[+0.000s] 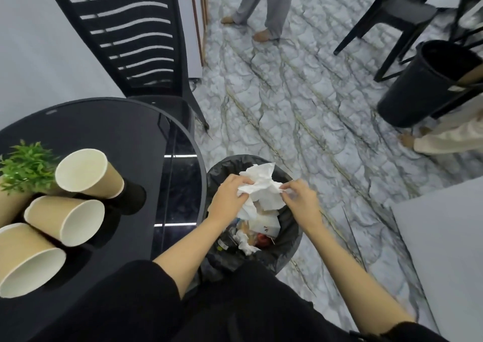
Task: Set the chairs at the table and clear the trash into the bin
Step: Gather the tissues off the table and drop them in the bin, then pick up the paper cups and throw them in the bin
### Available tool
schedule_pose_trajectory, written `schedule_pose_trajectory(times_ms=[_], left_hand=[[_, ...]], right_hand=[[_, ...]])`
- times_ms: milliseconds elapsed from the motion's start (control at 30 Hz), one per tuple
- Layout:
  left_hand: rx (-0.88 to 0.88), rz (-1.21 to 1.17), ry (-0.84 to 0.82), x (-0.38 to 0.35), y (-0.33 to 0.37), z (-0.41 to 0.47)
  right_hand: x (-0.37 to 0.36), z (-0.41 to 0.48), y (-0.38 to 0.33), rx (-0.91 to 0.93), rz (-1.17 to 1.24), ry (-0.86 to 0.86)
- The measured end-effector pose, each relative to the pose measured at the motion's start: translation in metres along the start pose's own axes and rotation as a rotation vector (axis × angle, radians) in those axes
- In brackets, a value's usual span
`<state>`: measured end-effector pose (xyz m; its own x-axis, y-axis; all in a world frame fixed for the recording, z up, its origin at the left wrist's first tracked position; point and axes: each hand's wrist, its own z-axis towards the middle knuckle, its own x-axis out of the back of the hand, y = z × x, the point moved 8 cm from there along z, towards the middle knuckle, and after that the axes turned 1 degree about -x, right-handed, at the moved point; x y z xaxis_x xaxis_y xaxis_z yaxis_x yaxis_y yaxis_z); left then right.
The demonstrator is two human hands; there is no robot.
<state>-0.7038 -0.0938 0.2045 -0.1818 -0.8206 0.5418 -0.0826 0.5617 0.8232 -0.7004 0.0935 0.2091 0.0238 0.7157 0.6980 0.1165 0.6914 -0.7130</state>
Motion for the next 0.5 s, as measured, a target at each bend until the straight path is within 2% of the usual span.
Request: schedule_pose_trajectory(times_ms=[100,233,333,500], left_hand=[[0.024,-0.025,-0.018,-0.006,-0.004,0.009],[0.016,0.082,-0.17,-0.021,-0.015,0.02],[0.061,0.126,-0.237,-0.027,-0.033,0.023],[0.091,0.058,-0.169,-0.013,-0.037,0.022]], right_hand=[[-0.007,0.01,0.007,-0.018,-0.003,-0.049],[-0.026,0.023,0.016,-0.015,-0.063,-0.202],[-0.035,0.03,0.018,-0.003,-0.056,-0.247],[-0.043,0.043,0.0,0.063,-0.035,-0.244]])
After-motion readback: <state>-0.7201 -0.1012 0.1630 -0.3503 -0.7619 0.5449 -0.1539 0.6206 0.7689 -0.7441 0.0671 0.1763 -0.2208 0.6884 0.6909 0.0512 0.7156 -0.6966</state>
